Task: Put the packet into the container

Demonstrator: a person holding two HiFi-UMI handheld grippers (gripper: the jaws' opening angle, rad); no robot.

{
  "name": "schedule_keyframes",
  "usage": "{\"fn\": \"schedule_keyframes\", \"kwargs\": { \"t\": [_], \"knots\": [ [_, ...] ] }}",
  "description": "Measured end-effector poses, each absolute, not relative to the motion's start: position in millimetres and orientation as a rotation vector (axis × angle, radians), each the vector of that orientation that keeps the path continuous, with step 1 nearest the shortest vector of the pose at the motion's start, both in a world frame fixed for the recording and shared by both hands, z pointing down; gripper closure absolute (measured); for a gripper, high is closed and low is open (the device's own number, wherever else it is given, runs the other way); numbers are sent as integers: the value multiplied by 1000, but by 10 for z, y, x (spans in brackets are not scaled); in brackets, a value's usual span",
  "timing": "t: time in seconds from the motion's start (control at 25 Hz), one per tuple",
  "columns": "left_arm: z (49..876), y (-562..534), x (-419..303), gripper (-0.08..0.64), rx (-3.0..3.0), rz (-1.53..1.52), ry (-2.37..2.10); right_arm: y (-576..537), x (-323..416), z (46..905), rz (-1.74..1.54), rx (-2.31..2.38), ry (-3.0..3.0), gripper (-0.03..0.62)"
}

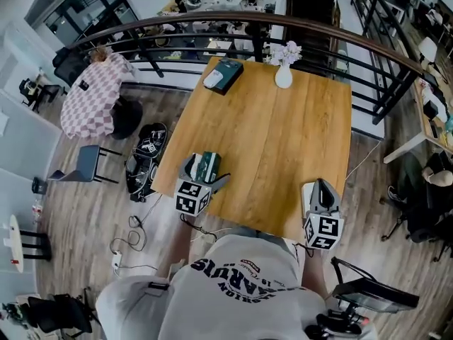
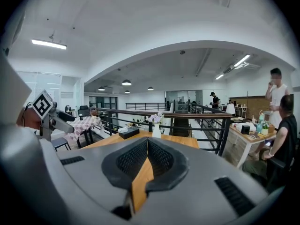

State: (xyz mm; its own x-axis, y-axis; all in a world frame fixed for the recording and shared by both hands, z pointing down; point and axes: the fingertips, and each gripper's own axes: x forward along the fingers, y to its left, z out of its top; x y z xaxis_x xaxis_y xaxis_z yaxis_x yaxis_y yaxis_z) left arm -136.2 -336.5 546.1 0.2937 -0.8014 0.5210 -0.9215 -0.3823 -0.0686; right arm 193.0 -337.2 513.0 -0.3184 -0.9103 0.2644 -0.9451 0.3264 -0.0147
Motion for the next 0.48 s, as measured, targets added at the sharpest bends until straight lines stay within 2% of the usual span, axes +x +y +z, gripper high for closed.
{"fn": "schedule_keyframes", "kwargs": {
  "t": [0.04, 0.28, 0.48],
  "knots": [
    [5517, -3414, -1407, -32, 2296, 763, -1578, -3385, 1924, 5099, 246, 1706, -2379, 584],
    [5684, -3582, -1619, -31, 2205, 868, -1554, -3412, 1915, 4930, 220, 1760, -2361, 584],
    [6157, -3687, -1916, -31, 2041, 1016, -1479, -3439, 1991, 4942, 234, 1825, -2324, 584]
  ]
}}
